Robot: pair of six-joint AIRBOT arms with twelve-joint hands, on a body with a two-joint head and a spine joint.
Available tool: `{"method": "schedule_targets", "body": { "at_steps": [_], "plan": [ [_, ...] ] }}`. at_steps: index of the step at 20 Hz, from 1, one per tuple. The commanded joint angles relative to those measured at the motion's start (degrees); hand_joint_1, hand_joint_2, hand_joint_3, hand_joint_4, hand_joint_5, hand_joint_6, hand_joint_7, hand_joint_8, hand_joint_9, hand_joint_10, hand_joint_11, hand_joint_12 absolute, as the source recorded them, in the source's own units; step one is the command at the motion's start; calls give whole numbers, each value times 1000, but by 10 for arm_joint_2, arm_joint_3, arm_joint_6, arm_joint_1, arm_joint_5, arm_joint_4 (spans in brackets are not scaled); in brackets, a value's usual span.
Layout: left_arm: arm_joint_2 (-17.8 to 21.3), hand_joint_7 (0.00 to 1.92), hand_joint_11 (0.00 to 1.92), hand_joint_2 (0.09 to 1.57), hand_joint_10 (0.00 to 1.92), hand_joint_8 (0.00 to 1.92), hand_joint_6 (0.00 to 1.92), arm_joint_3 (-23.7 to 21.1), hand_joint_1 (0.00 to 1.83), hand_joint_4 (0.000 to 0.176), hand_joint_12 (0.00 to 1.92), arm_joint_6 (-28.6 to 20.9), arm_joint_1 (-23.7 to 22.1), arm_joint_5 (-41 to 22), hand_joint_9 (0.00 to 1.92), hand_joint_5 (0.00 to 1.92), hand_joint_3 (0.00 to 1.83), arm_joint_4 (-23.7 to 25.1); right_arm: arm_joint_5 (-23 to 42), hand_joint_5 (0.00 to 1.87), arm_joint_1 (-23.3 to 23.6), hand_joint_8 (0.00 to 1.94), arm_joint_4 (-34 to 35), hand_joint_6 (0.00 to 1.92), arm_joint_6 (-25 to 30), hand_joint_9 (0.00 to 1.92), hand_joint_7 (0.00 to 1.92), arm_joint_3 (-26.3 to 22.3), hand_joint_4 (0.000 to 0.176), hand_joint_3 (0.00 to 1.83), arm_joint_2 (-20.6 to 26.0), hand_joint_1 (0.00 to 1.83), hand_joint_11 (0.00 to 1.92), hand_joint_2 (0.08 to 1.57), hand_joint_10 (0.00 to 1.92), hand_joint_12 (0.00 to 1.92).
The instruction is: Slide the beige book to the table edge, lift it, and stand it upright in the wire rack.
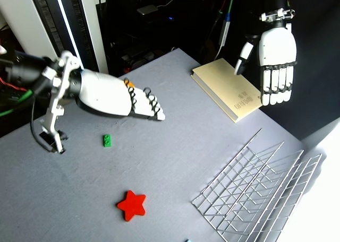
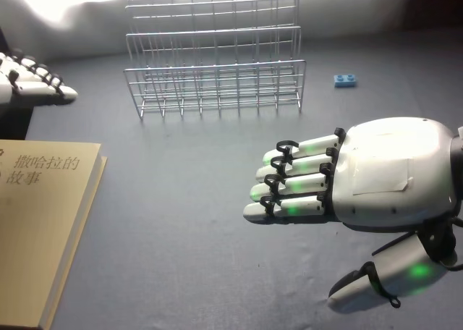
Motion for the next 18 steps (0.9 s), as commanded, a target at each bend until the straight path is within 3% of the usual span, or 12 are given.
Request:
{"method": "schedule_targets", "body": {
  "at_steps": [1, 5, 6, 7, 9, 11, 12, 14, 18],
  "plan": [
    [10, 0, 37, 1046, 2, 0, 0, -1, 1026, 0, 18, 1, -5, 30, 4, 0, 3, -1, 5, 0, 5, 0, 14, 0, -2, 0, 0, -1, 0, 0, 0, 0, 0, 1150, 0, 0],
    [12, 0, 15, 1054, 0, 0, 0, 11, 1021, 0, 12, -33, -8, 36, 2, 0, 6, 7, 6, 0, -1, 0, 14, 0, -30, 0, 0, -2, 0, 0, 0, 0, 0, 1154, 0, 0],
    [11, 18, 26, 1054, 7, 7, 0, 15, 995, 0, 18, -58, -14, 45, 20, 0, 5, 18, 6, 0, -3, 0, 14, 0, -38, 0, 0, -3, 0, 2, 0, 0, 0, 1161, 0, 0],
    [10, 31, 41, 1051, 13, 11, 0, 15, 977, 0, 26, -108, -20, 63, 36, 0, 3, 67, 6, 0, -4, 0, 14, 0, -45, 0, 0, -4, 0, 0, -2, 0, 0, 1152, 0, 0],
    [10, 13, 36, 1051, 4, 1, 0, 18, 952, 0, 28, -286, -44, 66, 22, 0, 3, 247, 7, 0, -6, 0, 14, 0, -60, 0, 0, -5, 0, 0, -6, 0, 0, 1156, 0, 0],
    [-3, 32, 37, 1049, 6, 8, 0, 29, 945, 0, 31, -466, -103, -16, 27, 0, 2, 471, 7, 0, -9, 0, 14, 0, -74, 0, 0, -5, 0, 0, -8, 0, 0, 1155, 0, 0],
    [-11, 28, 32, 1052, 6, 6, 0, 32, 939, 0, 30, -520, -134, -65, 30, 0, 3, 548, 8, 0, -10, 0, 14, 0, -76, 0, 0, -5, 0, 0, -10, 0, 0, 1150, 0, 0],
    [-11, 36, 28, 1036, 8, 7, 0, 34, 991, 0, 33, -550, -133, -59, 40, 0, 0, 548, 18, 0, -10, 0, 14, 0, -79, 0, 0, -5, 0, 0, -12, 0, 0, 1153, 0, 0],
    [-13, 47, 31, 1046, 3, 4, 0, 37, 918, 0, 47, -662, -97, -27, 42, 0, 3, 531, 18, 0, -11, 0, 14, 0, -88, 0, 0, -5, 0, 3, -15, 0, 0, 1163, 0, 0]
  ]
}}
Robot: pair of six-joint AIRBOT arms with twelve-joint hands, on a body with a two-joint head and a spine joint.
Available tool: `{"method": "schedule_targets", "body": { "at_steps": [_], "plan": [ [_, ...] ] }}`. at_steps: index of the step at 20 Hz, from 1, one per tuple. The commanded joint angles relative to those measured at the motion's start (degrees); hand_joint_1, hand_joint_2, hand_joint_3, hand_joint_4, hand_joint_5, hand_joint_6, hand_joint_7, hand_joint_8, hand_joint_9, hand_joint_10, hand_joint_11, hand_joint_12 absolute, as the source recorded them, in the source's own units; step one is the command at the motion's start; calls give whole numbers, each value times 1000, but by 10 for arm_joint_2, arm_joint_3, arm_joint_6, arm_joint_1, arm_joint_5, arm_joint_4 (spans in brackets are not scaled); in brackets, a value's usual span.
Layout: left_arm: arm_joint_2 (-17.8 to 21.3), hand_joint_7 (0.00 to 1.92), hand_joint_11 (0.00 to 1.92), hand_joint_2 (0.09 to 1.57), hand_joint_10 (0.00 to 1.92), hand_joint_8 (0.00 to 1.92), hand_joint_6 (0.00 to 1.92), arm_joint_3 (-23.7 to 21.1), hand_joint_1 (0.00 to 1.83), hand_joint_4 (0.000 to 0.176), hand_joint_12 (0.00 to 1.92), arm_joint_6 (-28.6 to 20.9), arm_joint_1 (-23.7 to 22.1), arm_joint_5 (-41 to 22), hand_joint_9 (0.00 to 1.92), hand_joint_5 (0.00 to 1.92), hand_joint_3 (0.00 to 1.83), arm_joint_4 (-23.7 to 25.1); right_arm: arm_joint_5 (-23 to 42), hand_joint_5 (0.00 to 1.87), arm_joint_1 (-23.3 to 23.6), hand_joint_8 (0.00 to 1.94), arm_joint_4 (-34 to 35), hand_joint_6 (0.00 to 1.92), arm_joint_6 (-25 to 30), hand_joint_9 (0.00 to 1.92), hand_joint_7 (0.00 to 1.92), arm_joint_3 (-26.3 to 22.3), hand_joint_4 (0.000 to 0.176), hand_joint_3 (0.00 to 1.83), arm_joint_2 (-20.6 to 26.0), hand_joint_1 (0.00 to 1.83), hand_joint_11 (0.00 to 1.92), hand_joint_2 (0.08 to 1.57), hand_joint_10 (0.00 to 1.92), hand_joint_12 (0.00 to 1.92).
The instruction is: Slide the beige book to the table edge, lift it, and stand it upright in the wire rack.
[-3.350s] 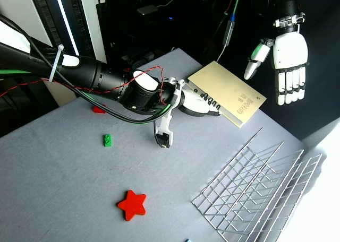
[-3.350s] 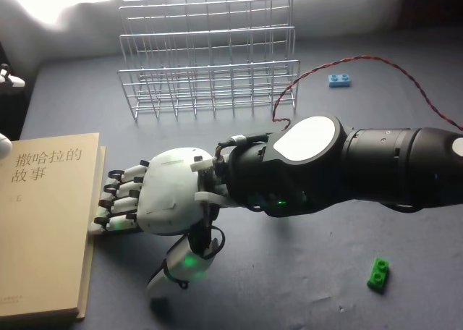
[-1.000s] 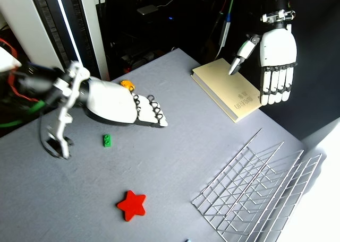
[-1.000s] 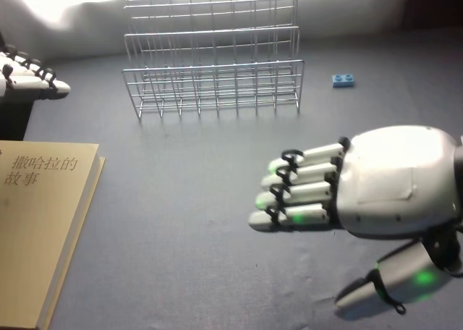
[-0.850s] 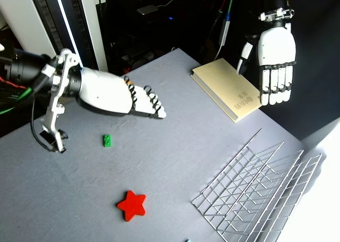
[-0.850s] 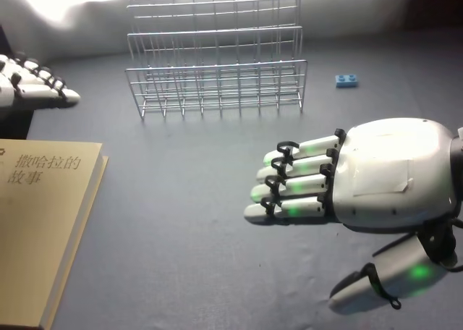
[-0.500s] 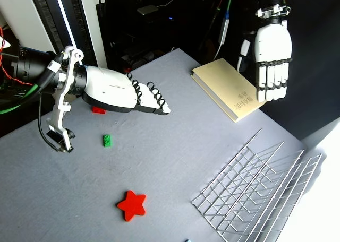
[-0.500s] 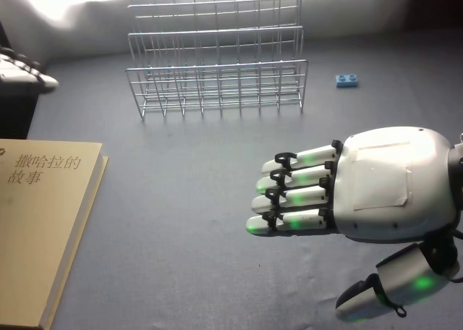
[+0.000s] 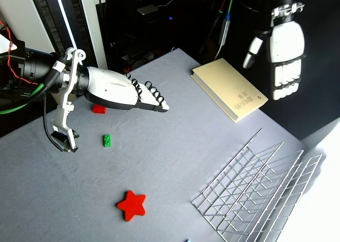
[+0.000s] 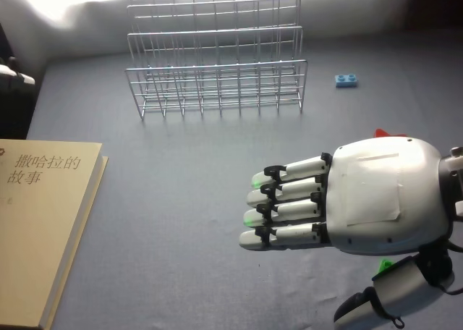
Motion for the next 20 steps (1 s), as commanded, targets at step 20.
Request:
{"method": "schedule_targets", "body": {
  "at_steps": [20],
  "plan": [
    [-33, 34, 0, 1068, 1, 1, 0, 59, 861, 0, 143, -153, 230, 314, 38, 2, 7, -380, 16, 0, -1, 0, 17, 0, -24, 0, 0, -3, 0, 4, -1, 0, 0, 1168, 0, 0]
  ]
}}
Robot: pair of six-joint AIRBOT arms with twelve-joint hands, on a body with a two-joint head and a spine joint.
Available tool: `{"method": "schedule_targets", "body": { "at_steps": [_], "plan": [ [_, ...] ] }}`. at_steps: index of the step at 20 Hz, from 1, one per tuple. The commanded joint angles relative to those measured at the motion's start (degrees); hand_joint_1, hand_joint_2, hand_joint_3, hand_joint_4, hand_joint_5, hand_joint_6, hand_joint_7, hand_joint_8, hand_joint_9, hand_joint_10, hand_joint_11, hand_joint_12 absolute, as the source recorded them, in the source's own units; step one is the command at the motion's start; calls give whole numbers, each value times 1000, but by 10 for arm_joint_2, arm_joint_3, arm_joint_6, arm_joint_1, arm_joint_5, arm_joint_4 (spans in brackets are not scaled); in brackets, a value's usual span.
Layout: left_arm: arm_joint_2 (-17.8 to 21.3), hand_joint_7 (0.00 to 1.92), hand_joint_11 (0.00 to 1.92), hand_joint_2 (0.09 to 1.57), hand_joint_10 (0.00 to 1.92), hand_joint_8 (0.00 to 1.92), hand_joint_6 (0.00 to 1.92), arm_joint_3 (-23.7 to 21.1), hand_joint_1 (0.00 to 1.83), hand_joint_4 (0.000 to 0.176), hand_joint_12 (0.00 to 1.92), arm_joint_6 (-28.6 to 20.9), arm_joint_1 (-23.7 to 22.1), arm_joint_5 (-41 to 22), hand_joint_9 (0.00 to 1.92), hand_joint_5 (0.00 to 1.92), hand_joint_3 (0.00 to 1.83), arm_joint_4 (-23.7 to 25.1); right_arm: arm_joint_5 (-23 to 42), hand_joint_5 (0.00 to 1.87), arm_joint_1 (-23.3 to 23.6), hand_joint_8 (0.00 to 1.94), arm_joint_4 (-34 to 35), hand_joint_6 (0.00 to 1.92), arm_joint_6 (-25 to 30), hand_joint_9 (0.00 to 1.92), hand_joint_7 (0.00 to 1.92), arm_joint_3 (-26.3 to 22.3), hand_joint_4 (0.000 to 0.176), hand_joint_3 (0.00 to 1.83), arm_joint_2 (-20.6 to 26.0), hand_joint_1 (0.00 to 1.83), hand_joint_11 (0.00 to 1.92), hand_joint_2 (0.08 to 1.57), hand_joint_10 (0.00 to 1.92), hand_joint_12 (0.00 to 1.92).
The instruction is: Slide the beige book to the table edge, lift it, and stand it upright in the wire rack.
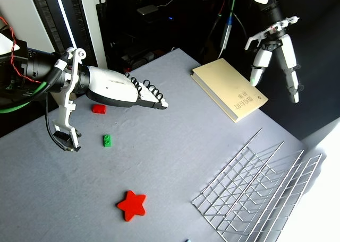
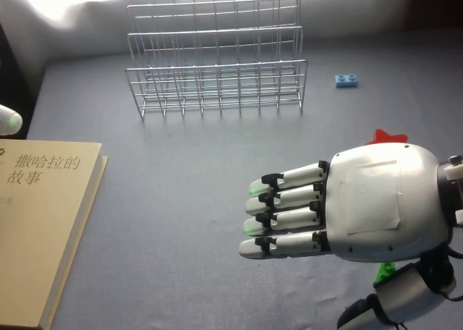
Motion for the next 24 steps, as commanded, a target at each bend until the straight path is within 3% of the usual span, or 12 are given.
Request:
{"method": "schedule_targets", "body": {
  "at_steps": [1, 6, 11, 14, 16, 24],
  "plan": [
    [4, 31, 0, 1061, 2, 1, 0, 8, 868, 0, 131, -4, 5, 26, 36, 0, 3, -17, 7, 0, 4, 0, 18, 0, -4, 0, 0, -3, 0, 4, 0, 0, 0, 1169, 0, 0],
    [6, 45, 0, 1048, 4, 3, 0, 2, 926, 0, 129, -4, 21, 23, 45, 1, 0, -90, 10, 0, 4, 0, 18, 0, -6, 0, 0, -8, 0, 0, 1, 0, 0, 1160, 0, 0],
    [28, 24, 0, 1049, 0, 0, 0, -46, 920, 0, 91, -4, 61, 60, 25, 0, 0, -207, 10, 0, 8, 0, 21, 0, -6, 0, 0, -11, 0, 0, 1, 0, 0, 1157, 0, 0],
    [38, 30, 0, 1055, 0, 0, 0, -63, 922, 0, 135, -3, 72, 73, 31, 0, 1, -219, 18, 0, 12, 0, 49, 0, -6, 0, 0, -10, 0, 2, 1, 0, 0, 1163, 0, 0],
    [41, 19, 30, 1064, 10, 7, 0, -64, 893, 0, 51, 0, 78, 73, 26, 0, 2, -220, 25, 0, 12, 0, 55, 0, -6, 0, 0, -11, 0, 0, 1, 0, 0, 1158, 0, 0],
    [28, 4, 0, 1080, 0, 0, 0, -39, 866, 0, 50, 5, 94, 78, 8, 0, 4, -232, 27, 0, 14, 0, 55, 0, -7, 0, 0, -11, 0, 1, 1, 0, 0, 1160, 0, 0]
  ]
}}
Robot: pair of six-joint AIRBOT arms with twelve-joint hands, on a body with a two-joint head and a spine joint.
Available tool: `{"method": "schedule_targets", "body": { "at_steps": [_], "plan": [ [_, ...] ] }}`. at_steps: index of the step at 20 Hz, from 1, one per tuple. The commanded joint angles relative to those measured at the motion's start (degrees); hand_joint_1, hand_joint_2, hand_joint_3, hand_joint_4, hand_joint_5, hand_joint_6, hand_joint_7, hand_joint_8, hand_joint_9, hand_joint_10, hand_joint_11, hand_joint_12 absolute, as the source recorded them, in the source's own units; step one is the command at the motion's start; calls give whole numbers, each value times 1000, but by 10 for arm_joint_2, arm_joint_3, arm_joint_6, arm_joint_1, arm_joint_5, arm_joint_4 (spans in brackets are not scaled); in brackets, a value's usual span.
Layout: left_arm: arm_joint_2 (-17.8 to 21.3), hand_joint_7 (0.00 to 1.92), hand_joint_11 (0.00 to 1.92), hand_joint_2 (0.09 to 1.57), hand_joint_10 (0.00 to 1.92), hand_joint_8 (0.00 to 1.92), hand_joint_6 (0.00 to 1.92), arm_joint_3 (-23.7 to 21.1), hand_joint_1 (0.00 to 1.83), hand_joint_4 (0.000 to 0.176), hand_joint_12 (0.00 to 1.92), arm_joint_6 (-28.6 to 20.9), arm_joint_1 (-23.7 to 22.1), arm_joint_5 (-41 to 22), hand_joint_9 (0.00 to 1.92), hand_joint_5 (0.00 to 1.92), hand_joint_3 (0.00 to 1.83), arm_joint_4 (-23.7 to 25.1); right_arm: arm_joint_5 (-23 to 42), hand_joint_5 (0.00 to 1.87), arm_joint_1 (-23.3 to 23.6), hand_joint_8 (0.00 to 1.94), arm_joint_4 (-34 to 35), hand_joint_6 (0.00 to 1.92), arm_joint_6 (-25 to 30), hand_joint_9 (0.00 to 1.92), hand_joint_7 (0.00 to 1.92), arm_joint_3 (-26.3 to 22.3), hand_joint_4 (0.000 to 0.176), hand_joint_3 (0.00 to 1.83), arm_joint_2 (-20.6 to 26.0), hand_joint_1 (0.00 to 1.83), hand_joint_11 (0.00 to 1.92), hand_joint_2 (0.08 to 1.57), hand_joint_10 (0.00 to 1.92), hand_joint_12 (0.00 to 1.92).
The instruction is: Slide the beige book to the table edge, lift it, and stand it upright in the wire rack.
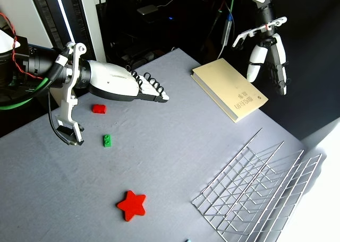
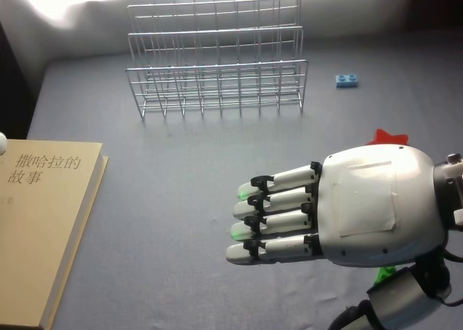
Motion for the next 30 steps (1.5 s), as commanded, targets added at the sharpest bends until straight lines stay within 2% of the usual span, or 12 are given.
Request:
{"method": "schedule_targets", "body": {
  "at_steps": [1, 4, 10, 11, 12, 14, 17, 20, 21, 26, 30],
  "plan": [
    [2, 4, 0, 1080, 0, 0, 0, 7, 866, 0, 50, -5, -1, 39, 8, 0, 4, -3, 12, 0, 9, 0, 20, 0, 0, 0, 0, -4, 0, 1, 2, 0, 0, 1160, 0, 0],
    [1, 17, 2, 1073, 7, 6, 0, 10, 906, 0, 65, -9, 9, 39, 24, 0, 0, -3, 13, 0, 11, 0, 20, 0, 0, 0, 0, -4, 0, 0, 2, 0, 0, 1156, 0, 0],
    [-5, 43, 0, 1081, 0, 0, 0, 15, 872, 0, 156, -12, 24, 43, 50, 0, 2, -2, 14, 0, 13, 0, 20, 0, 0, 0, 0, -5, 0, 1, 2, 0, 0, 1160, 0, 0],
    [-8, 22, 0, 1074, 0, 0, 0, 18, 875, 0, 154, -45, 27, 46, 35, 0, 0, 27, 14, 0, 14, 0, 20, 0, 0, 0, 0, -5, 0, 1, 2, 0, 0, 1161, 0, 0],
    [-10, 8, 0, 1063, 0, 0, 0, 16, 925, 0, 120, -135, 35, 66, 25, 0, 0, 98, 14, 0, 14, 0, 20, 0, 0, 0, 0, -5, 0, 1, 3, 0, 0, 1160, 0, 0],
    [-11, 46, 0, 1062, 1, 2, 1, 14, 911, 0, 225, -247, 49, 89, 61, 6, 3, 181, 16, 0, 16, 0, 20, 0, 0, 0, 0, -5, 0, 3, 3, 0, 0, 1165, 0, 0],
    [-11, 47, 0, 1065, 1, 0, 0, 15, 889, 0, 186, -317, 60, 91, 58, 0, 3, 238, 17, 0, 17, 0, 21, 0, 0, 0, 0, -5, 0, 3, 3, 0, 0, 1166, 0, 0],
    [-9, 68, 0, 1051, 4, 6, 6, 14, 917, 0, 236, -320, 63, 86, 78, 21, 0, 239, 17, 0, 17, 0, 21, 0, -1, 0, 0, -6, 0, 5, 3, 0, 0, 1170, 0, 0],
    [-8, 43, 0, 1055, 3, 6, 0, 13, 924, 0, 183, -320, 65, 83, 60, 3, 0, 239, 18, 0, 18, 0, 21, 0, -1, 0, 0, -6, 0, 5, 3, 0, 0, 1170, 0, 0],
    [-7, 56, 0, 1056, 2, 2, 0, -5, 906, 0, 203, -322, 79, 78, 67, 0, 0, 236, 18, 0, 19, 0, 21, 0, -2, 0, 0, -7, 0, 4, 3, 0, 0, 1169, 0, 0],
    [-10, 118, 0, 1057, 10, 8, 9, -8, 909, 0, 354, -322, 87, 81, 139, 71, 0, 236, 19, 0, 19, 0, 21, 0, -2, 0, 0, -7, 0, 4, 3, 0, 0, 1172, 0, 0]
  ]
}}
